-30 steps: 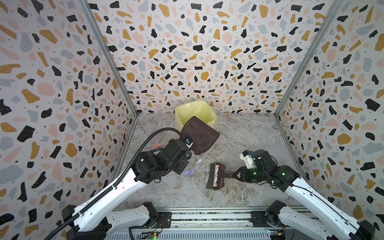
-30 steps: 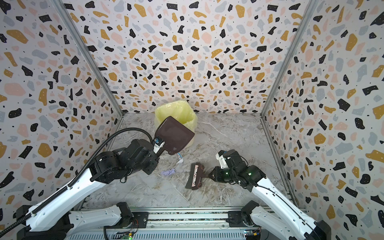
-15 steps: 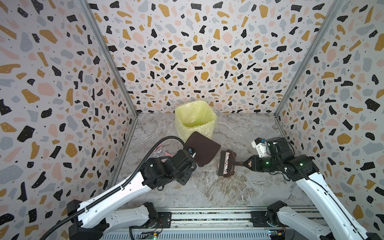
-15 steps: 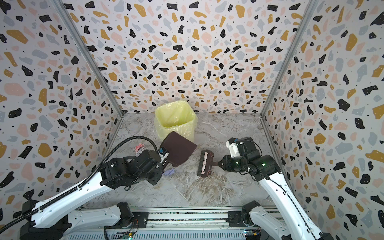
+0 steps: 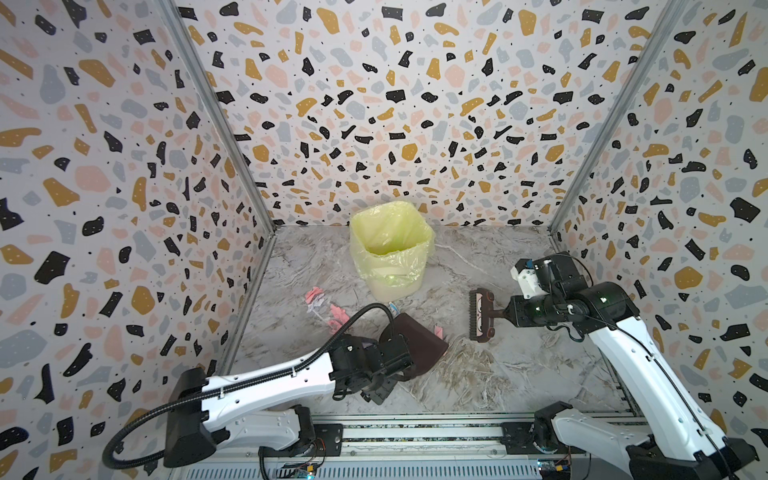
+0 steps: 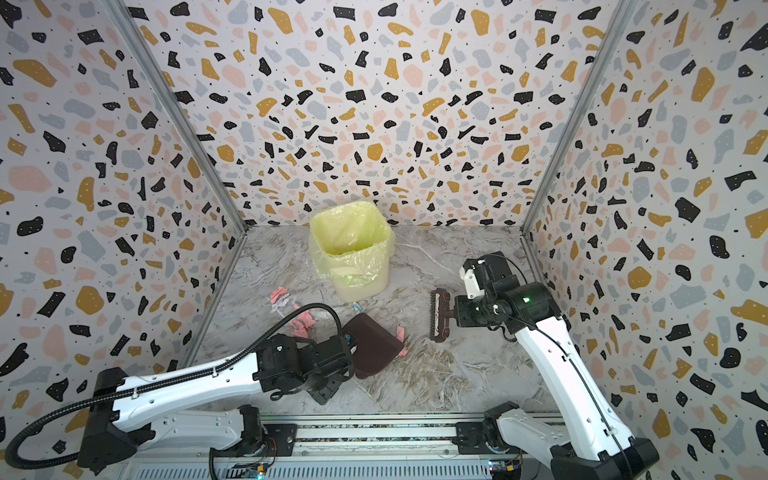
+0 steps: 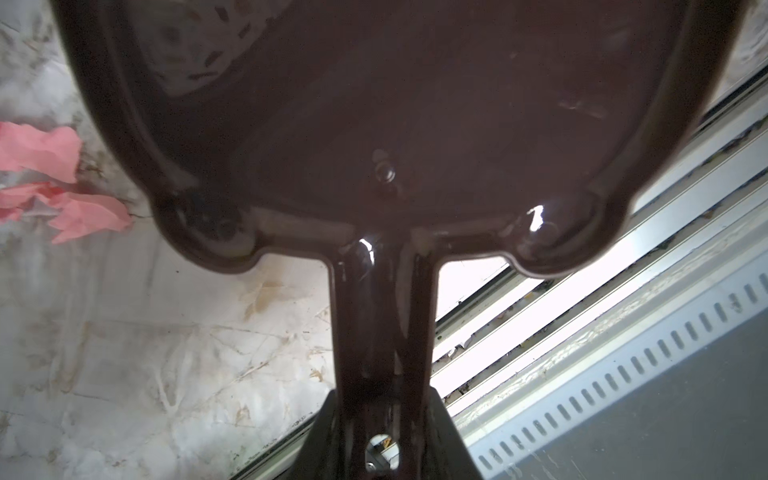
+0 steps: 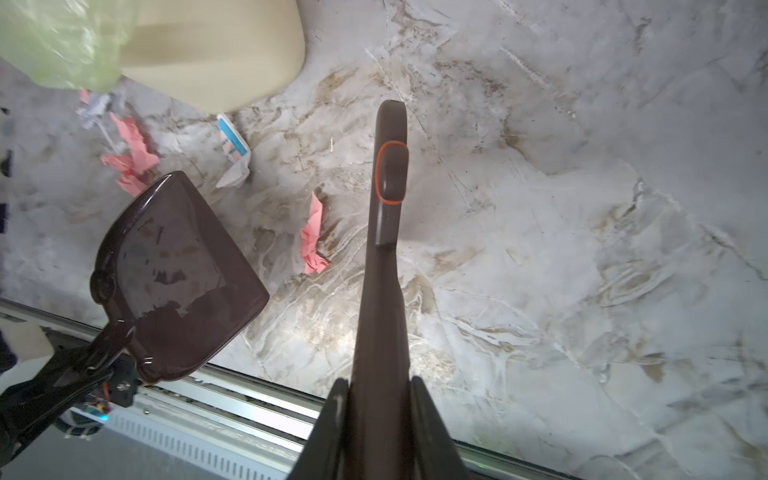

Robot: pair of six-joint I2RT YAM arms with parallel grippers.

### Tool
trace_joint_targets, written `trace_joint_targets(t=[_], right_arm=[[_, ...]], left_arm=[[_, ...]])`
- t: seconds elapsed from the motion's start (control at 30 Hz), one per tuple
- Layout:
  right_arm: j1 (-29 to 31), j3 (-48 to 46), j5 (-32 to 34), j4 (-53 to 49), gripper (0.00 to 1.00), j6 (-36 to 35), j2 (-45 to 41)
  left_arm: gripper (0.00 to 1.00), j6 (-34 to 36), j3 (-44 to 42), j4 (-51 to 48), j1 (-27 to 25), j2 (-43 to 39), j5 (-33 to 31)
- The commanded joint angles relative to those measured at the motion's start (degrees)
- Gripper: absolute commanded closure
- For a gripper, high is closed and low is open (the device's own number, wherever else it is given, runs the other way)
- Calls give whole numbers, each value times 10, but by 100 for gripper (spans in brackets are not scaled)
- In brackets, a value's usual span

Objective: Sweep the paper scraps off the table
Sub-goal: 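Set the dustpan flat by the pink scrap while right gripper brings brush behind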

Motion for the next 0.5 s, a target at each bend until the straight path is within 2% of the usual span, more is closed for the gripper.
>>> trace_joint_targets(t=[0.0, 0.2, 0.47], right_arm=[[47, 53, 80, -17, 100, -18, 26], [129, 99, 136, -10, 100, -14, 98], [163, 118, 165, -3, 100, -31, 154]], left_arm=[[100, -14, -19, 29, -4, 7, 24], [100, 5, -22, 32, -9, 48, 28], [100, 25, -21, 41, -18, 87, 35]])
